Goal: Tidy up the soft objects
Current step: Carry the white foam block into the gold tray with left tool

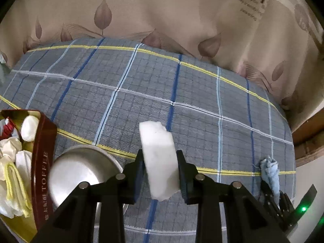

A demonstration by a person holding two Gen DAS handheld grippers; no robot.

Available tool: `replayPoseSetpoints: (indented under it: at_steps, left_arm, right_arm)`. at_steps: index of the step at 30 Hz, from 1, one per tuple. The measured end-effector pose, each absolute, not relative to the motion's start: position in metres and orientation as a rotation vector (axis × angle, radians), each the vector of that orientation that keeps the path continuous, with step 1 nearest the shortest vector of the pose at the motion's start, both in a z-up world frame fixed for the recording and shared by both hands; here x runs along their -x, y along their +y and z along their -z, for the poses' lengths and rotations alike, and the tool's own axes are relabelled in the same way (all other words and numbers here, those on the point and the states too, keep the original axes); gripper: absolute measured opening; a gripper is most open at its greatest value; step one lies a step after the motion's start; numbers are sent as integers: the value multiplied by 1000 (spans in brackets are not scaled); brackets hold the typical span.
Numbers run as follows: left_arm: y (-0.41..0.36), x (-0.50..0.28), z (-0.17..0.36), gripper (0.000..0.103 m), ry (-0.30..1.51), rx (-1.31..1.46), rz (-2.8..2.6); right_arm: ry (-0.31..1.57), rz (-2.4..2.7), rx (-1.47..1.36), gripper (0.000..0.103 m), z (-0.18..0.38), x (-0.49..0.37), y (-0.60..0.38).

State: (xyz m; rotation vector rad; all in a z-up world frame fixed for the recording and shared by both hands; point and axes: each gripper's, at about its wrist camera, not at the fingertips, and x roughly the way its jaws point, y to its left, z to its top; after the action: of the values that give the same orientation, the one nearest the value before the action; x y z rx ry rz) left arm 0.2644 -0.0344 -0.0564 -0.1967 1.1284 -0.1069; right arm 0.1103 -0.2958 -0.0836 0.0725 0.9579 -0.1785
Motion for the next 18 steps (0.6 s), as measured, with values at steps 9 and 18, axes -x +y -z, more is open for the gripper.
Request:
replayPoseSetpoints:
  at_steps: [9,18]
  left_arm:
    - [-36,-239,24,30,1088,129,155]
    - [-26,-215,-5,30,1045,56,179]
  right_arm:
    - [959,179,-69,32,84,-110,-296]
    - [960,180,-66,32,84,-111,-295]
